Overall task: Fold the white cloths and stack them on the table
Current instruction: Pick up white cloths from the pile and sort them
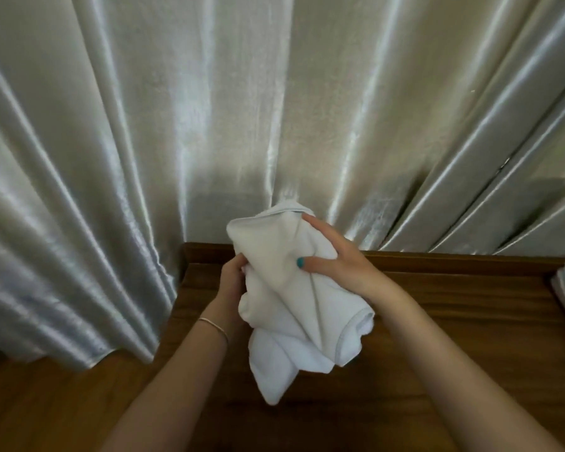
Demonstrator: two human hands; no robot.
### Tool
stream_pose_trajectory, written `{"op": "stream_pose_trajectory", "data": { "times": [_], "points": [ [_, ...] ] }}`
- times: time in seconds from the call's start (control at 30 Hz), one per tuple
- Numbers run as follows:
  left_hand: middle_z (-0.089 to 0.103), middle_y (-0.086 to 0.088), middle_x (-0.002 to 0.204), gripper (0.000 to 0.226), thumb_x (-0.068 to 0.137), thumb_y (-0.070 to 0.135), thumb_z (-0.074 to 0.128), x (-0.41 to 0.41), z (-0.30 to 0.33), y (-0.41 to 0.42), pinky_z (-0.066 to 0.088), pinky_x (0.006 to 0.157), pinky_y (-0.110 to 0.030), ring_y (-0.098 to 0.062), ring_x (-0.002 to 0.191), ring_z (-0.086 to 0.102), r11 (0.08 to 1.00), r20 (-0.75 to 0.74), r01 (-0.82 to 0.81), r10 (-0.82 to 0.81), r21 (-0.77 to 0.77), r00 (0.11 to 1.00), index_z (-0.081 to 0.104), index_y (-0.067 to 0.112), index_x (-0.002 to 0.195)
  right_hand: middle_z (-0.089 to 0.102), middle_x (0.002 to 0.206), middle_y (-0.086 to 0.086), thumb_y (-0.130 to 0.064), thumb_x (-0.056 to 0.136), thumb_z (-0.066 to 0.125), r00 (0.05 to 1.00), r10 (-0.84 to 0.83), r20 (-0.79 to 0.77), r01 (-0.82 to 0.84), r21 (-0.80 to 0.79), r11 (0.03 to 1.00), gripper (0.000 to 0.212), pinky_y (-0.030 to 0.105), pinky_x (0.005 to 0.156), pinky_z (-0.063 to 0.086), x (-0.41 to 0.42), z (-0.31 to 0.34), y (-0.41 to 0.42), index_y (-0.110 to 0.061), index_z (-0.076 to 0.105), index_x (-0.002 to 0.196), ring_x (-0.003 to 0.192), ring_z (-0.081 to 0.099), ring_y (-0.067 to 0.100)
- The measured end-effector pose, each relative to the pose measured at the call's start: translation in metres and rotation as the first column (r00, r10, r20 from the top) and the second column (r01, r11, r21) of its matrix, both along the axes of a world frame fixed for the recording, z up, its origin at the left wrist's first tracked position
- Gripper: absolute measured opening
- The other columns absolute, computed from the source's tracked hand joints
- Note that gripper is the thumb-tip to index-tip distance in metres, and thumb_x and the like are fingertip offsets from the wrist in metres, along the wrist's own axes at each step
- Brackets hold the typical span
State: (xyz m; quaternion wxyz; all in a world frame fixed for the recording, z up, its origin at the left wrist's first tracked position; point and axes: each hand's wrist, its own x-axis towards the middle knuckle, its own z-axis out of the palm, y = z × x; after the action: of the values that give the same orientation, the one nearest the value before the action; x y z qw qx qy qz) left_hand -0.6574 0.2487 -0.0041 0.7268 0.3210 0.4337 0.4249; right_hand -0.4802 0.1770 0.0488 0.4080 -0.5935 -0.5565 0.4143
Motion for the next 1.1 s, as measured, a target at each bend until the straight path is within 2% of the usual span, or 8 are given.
{"op": "stream_pose_trajectory", "data": {
  "times": [0.27,0.4,0.47,0.53,0.7,0.8,0.9,1.1],
  "points": [
    [0.058,0.005,0.041,0.050,0.102,0.018,0.033,-0.060,0.006,0.029,0.046,0.041,-0.012,-0.005,0.039,0.058,0.985,0.024,-0.143,0.141,0.102,0.990,0.061,0.018,0.060,0.023,0.154,-0.019,-0.019,0.080,0.075,0.991,0.113,0.074,-0.126,0.208,0.970,0.078,0.037,0.115,0.026,-0.065,-0.004,0.041,-0.049,0.036,0.141,0.142,0.018,-0.001],
    [0.058,-0.003,0.071,0.028,0.103,0.015,0.031,-0.064,-0.035,0.053,0.049,0.062,-0.019,-0.014,0.070,0.058,0.996,-0.117,-0.091,0.090,-0.003,0.989,0.052,0.015,0.084,0.018,0.157,-0.016,-0.028,0.075,0.076,0.946,0.023,0.322,-0.146,0.364,0.920,0.077,0.027,0.107,0.032,-0.078,-0.034,0.081,-0.043,0.039,0.141,0.143,0.018,0.000],
    [0.062,-0.010,0.102,0.022,0.097,0.022,0.046,-0.067,-0.077,0.066,0.051,0.082,-0.029,-0.019,0.092,0.056,0.994,-0.354,-0.004,-0.036,-0.112,0.935,0.056,0.008,0.111,0.012,0.160,-0.012,-0.036,0.076,0.069,0.798,-0.002,0.603,-0.214,0.286,0.934,0.076,0.031,0.102,0.040,-0.076,-0.078,0.096,-0.045,0.034,0.143,0.144,0.021,0.009],
    [0.056,-0.020,0.130,0.063,0.078,0.042,0.058,-0.081,-0.136,0.081,0.045,0.100,-0.042,-0.030,0.111,0.055,0.985,-0.615,-0.062,-0.051,-0.161,0.787,0.052,0.005,0.128,0.004,0.162,-0.006,-0.052,0.077,0.049,0.594,0.133,0.794,-0.280,0.049,0.959,0.074,0.043,0.108,0.035,-0.075,-0.124,0.101,-0.052,0.021,0.145,0.146,0.018,0.021],
    [0.046,-0.019,0.135,0.040,0.094,0.013,0.042,-0.091,-0.105,0.080,0.039,0.104,-0.044,-0.034,0.123,0.046,0.818,-0.671,-0.515,0.535,0.258,0.514,0.046,0.002,0.133,0.011,0.161,-0.002,-0.059,0.077,0.035,0.607,0.153,0.780,-0.222,-0.019,0.975,0.068,0.044,0.111,0.029,-0.084,-0.150,0.115,-0.052,0.022,0.144,0.142,0.026,0.025],
    [0.038,-0.004,0.145,0.040,0.100,0.030,0.036,-0.074,-0.088,0.083,0.032,0.111,-0.041,-0.021,0.133,0.037,0.819,-0.604,-0.083,0.484,0.568,0.634,0.038,0.024,0.139,0.021,0.159,0.004,-0.061,0.080,0.046,0.652,0.091,0.752,-0.210,0.064,0.976,0.072,0.037,0.101,0.040,-0.079,-0.158,0.119,-0.043,0.026,0.147,0.131,0.043,0.024],
    [0.014,0.006,0.159,0.043,0.101,0.039,0.026,-0.055,-0.104,0.089,0.009,0.121,-0.039,-0.009,0.146,0.008,0.738,-0.742,0.382,0.234,0.556,0.628,0.021,0.042,0.143,0.041,0.149,0.010,-0.058,0.082,0.052,0.645,-0.001,0.764,-0.199,0.168,0.966,0.068,0.036,0.097,0.046,-0.078,-0.172,0.117,-0.036,0.037,0.144,0.127,0.050,0.024],
    [-0.010,0.003,0.160,0.050,0.103,0.035,0.012,-0.043,-0.132,0.097,-0.002,0.118,-0.044,-0.019,0.148,-0.005,0.744,-0.981,0.641,0.120,0.189,0.150,0.000,0.031,0.151,0.055,0.137,0.010,-0.047,0.081,0.051,0.630,0.037,0.776,-0.252,0.159,0.955,0.051,0.039,0.091,0.053,-0.071,-0.190,0.135,-0.034,0.047,0.130,0.114,0.061,0.028]
  ]
}}
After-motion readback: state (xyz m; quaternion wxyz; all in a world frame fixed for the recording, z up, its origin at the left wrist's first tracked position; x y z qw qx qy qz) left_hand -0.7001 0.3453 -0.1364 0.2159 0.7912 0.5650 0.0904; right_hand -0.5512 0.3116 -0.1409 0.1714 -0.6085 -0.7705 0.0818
